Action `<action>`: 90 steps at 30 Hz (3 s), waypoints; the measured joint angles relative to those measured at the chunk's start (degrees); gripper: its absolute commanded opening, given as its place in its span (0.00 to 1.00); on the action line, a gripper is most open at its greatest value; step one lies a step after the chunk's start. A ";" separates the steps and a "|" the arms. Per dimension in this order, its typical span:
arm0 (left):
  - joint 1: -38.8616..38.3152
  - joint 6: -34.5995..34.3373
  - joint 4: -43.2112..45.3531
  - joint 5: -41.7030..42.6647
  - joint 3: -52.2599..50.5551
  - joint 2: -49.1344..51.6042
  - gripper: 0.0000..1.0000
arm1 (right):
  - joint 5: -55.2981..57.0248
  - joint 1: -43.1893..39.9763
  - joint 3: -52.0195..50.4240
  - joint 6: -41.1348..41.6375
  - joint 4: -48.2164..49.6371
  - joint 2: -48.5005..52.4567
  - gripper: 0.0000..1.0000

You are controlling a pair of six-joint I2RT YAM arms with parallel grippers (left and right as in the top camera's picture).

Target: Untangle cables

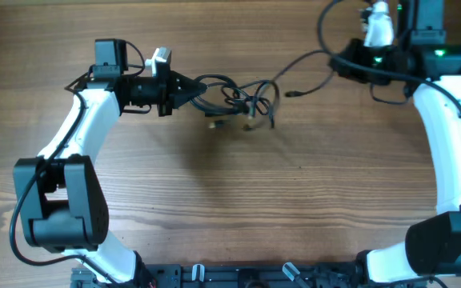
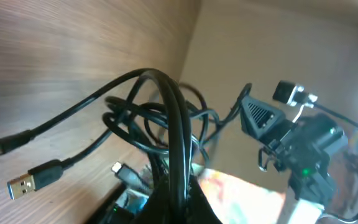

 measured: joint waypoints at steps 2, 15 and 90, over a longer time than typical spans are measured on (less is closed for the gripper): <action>0.59 0.52 -1.81 -3.78 0.04 0.00 0.04 | 7.65 -1.05 0.00 2.14 -2.82 0.00 0.04; -0.33 11.21 11.72 -7.19 -0.15 0.00 0.04 | 2.54 -1.36 0.00 -10.69 -19.71 0.00 0.49; -18.21 -9.90 25.79 14.27 1.14 -0.02 0.04 | -25.83 0.70 1.60 11.02 21.73 6.47 0.48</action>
